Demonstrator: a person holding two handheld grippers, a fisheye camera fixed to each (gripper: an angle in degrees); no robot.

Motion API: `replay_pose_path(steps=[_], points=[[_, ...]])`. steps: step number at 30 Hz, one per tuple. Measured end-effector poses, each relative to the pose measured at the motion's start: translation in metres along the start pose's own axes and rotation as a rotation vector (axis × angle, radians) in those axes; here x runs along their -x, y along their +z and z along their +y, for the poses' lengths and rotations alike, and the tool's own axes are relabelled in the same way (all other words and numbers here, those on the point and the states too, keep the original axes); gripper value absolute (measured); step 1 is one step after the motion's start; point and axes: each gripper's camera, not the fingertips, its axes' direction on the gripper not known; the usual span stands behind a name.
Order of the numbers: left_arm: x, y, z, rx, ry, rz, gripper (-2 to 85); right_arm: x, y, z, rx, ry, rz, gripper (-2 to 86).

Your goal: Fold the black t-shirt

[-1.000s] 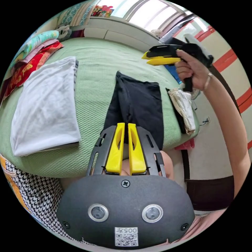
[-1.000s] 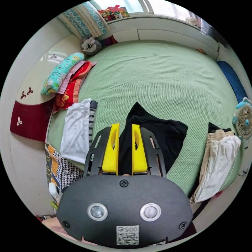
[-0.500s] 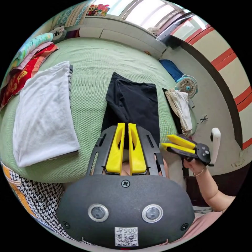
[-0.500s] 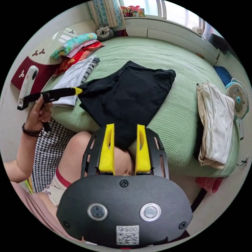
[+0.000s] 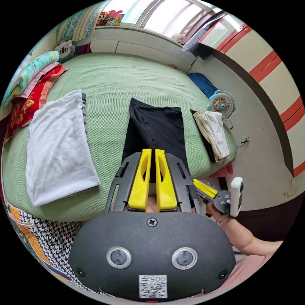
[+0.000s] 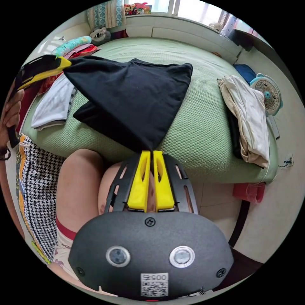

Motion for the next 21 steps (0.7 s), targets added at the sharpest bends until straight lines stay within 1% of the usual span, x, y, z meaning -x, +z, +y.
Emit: replay_pose_path(steps=[3,7,9,11,12,13,15,19,21], points=[[0.021,0.024,0.018,0.015,0.026,-0.081,2.2,0.004,0.009,0.002,0.012,-0.032,-0.005,-0.6],[0.074,0.072,0.044,0.156,-0.156,-0.064,1.3,0.004,0.028,-0.002,0.080,-0.035,-0.042,-1.0],[0.086,0.076,0.053,0.151,-0.183,-0.044,0.6,0.004,0.034,-0.001,0.092,-0.049,-0.036,-1.2],[0.091,0.069,0.057,0.153,-0.207,-0.073,-0.1,0.001,0.038,0.002,0.091,-0.060,-0.042,-1.2],[0.091,0.059,0.058,0.137,-0.200,-0.140,-0.3,0.000,0.039,0.002,0.091,-0.062,-0.046,-1.2],[0.089,0.048,0.060,0.100,-0.174,-0.159,-0.3,-0.004,0.040,0.002,0.106,-0.059,-0.062,-1.1],[0.086,0.035,0.061,0.053,-0.130,-0.125,-0.3,-0.010,0.038,0.001,0.133,-0.051,-0.094,-0.8],[0.068,0.032,0.058,0.033,-0.050,-0.188,0.9,-0.011,0.018,-0.003,0.034,-0.086,-0.119,0.8],[0.064,0.043,0.057,0.041,-0.047,-0.169,3.5,-0.008,0.016,-0.008,0.004,-0.097,-0.120,1.7]])
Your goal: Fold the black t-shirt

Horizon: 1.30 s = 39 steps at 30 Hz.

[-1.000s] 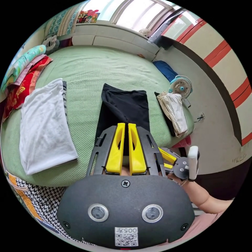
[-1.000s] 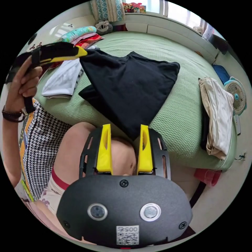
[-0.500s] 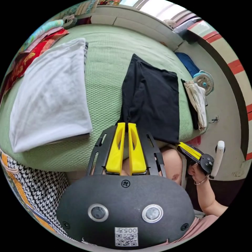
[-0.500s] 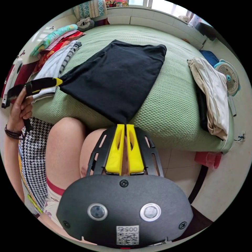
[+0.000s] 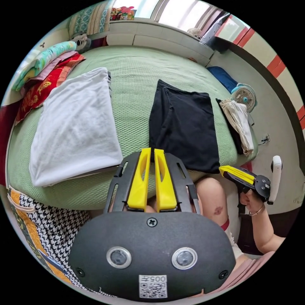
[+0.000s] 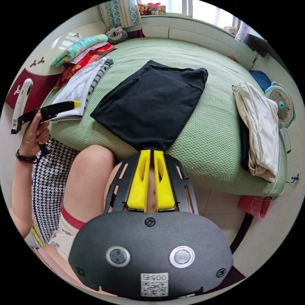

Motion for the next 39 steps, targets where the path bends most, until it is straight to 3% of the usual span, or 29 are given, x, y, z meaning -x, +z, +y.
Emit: replay_pose_path(steps=[7,12,18,26,35,39], points=[[-0.008,0.063,-0.003,0.148,0.028,-0.050,6.2,-0.014,0.047,-0.014,0.109,0.002,0.010,3.6],[0.000,0.057,0.004,0.134,0.023,-0.079,5.2,-0.043,0.045,-0.006,0.158,0.050,-0.043,4.9],[0.007,0.040,0.012,0.043,0.020,0.014,8.1,-0.086,0.008,-0.023,-0.056,0.046,-0.050,7.0],[0.006,0.073,0.006,0.110,0.032,0.018,10.0,-0.174,0.005,-0.130,-0.220,0.221,-0.032,7.4],[0.014,0.096,0.003,0.135,0.005,0.045,10.1,-0.233,0.070,-0.224,-0.065,0.325,-0.227,12.2],[0.015,0.104,-0.002,0.149,-0.017,0.050,10.7,-0.227,0.092,-0.233,-0.042,0.308,-0.140,11.9]])
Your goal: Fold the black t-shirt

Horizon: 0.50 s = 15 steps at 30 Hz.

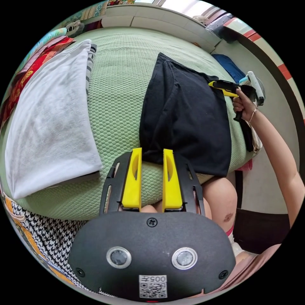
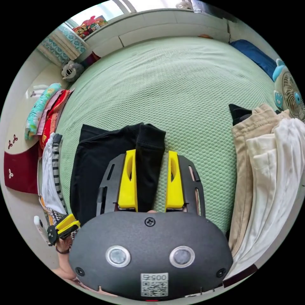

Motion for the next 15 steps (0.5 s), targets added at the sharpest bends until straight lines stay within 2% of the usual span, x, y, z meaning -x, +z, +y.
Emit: replay_pose_path(steps=[4,10,15], points=[[-0.009,0.006,-0.009,0.002,-0.004,-0.075,9.9,0.024,0.004,0.013,-0.078,-0.118,0.117,7.9],[-0.014,-0.002,-0.010,-0.017,-0.009,-0.064,5.5,0.033,-0.003,0.011,-0.067,-0.118,0.102,2.9],[-0.019,-0.028,0.010,-0.105,-0.044,-0.068,5.9,0.036,-0.023,0.012,-0.083,-0.188,0.110,0.8]])
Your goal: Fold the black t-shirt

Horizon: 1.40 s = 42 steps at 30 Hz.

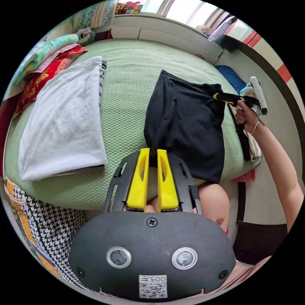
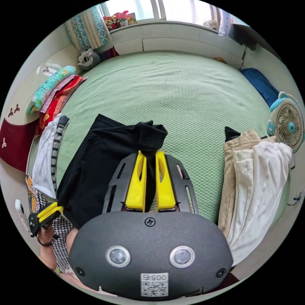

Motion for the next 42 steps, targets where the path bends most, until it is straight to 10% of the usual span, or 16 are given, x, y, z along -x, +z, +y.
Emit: replay_pose_path(steps=[12,29,42], points=[[0.009,0.012,-0.002,0.043,-0.025,0.080,16.3,0.000,0.015,0.000,0.035,0.001,0.031,3.5],[0.000,0.007,-0.010,0.091,-0.040,0.037,15.9,-0.009,0.026,-0.010,0.019,0.038,-0.072,13.3],[-0.003,-0.033,-0.005,0.094,-0.048,0.076,7.0,0.024,0.024,-0.010,0.023,0.016,-0.039,4.7]])
